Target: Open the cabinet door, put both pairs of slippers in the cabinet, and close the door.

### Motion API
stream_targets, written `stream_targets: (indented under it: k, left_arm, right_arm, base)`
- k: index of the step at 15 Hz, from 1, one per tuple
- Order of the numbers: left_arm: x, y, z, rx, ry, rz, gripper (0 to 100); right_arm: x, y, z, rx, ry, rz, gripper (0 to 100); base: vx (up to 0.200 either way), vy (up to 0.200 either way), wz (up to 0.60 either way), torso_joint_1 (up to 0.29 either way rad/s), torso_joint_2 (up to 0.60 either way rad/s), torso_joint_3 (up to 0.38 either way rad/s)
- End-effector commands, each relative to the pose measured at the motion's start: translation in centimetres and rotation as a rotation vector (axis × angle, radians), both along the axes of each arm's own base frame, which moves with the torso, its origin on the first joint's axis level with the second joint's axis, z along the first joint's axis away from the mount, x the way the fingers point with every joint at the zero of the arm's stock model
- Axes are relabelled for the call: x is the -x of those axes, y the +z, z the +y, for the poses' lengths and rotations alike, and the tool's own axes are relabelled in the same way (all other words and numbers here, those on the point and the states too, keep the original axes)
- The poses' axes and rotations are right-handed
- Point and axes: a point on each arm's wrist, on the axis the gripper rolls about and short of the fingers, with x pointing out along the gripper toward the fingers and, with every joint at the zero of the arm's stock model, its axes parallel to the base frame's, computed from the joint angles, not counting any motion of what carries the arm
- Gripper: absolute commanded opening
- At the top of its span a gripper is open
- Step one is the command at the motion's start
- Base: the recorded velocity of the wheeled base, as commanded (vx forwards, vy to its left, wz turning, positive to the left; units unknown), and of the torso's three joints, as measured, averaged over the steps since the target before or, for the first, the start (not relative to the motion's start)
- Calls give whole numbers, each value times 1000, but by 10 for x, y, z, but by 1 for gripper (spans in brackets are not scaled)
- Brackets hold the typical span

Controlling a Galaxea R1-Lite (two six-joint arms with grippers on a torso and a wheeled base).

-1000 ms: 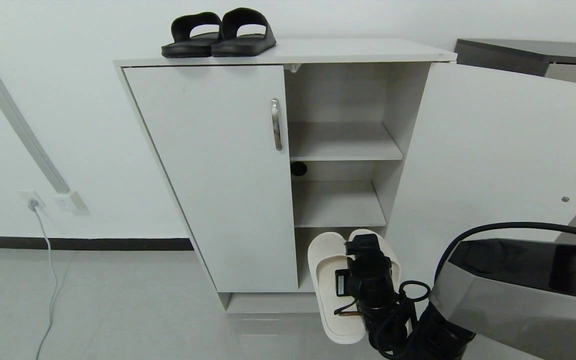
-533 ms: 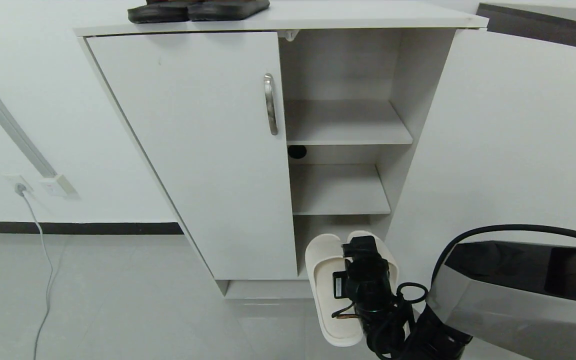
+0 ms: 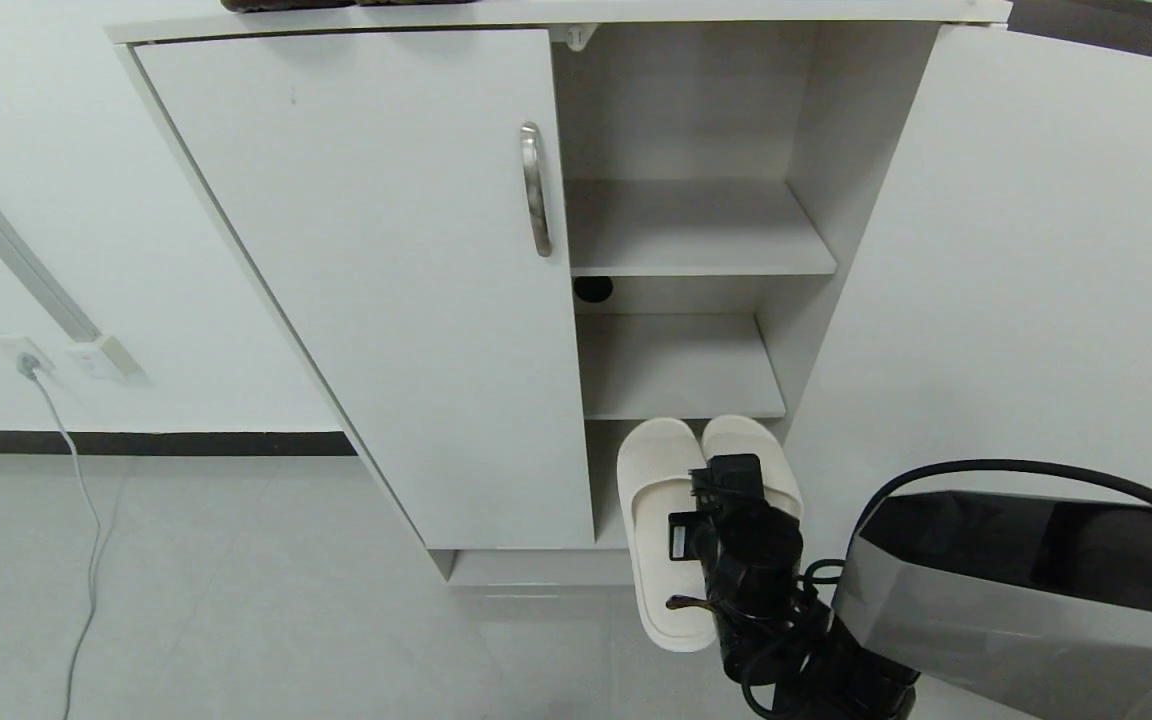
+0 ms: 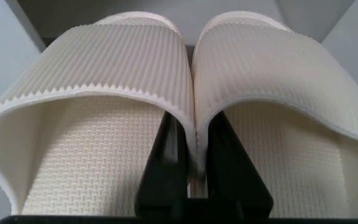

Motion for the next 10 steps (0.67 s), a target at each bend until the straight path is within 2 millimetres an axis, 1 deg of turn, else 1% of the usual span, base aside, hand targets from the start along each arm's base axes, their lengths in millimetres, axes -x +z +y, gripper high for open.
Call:
stream_targets:
  k: [1,5,7,10]
  left_arm:
    - [0,0,0,0,0,1,0]
    - [0,0,0,0,0,1,0]
    - [0,0,0,0,0,1,0]
    - [0,0,0,0,0,1,0]
  right_arm:
    - [-6,-17,-4,64,-24,9,0]
    - [-7,-14,-3,47,-23,-2,0]
    - [-8,-5,-2,28,-25,-20,0]
    - [-7,1,-3,18,-23,-30,0]
  base:
    - [0,0,0,0,0,0]
    - [0,0,0,0,0,0]
    - [0,0,0,0,0,0]
    - [0,0,0,0,0,0]
